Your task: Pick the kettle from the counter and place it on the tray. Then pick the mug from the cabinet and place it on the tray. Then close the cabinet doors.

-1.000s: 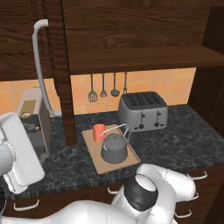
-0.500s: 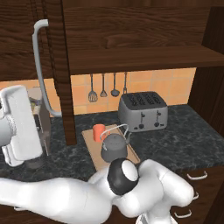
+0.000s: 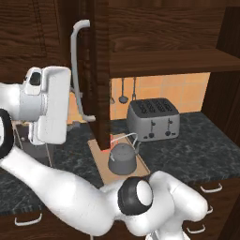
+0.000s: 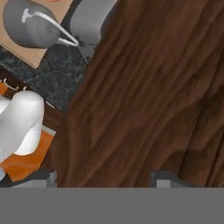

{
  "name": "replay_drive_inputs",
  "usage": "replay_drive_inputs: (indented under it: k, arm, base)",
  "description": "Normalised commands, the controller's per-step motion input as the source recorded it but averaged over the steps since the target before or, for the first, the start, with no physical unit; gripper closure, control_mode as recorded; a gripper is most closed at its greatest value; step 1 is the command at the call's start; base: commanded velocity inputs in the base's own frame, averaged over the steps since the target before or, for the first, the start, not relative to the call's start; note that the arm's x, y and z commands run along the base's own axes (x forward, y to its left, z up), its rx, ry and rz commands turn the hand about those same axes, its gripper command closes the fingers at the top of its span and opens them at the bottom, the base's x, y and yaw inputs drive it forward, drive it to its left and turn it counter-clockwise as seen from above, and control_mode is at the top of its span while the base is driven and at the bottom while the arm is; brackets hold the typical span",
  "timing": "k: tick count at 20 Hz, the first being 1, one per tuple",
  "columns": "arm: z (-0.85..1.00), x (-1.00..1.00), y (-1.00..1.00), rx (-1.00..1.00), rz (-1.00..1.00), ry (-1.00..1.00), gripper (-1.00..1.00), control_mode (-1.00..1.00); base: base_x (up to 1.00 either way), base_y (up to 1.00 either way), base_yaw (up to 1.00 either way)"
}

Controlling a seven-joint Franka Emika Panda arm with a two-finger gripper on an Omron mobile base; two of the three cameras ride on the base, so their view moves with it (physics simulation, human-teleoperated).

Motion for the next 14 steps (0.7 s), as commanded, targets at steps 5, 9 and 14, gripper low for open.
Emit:
replay_drive_inputs:
  k: [5,9,14]
  arm:
    - [0.33,0.06,-0.94,0.03,-0.23,0.02,-1.0,-1.0]
    - [0.47,0.39,-0.86,0.01,-0.04,0.0,-1.0,-1.0]
    - [0.39,0.45,-0.87,0.02,0.0,-0.03,-1.0,-1.0]
  base:
    - [0.0,0.0,0.0]
    - [0.0,0.0,0.0]
    - [0.0,0.0,0.0]
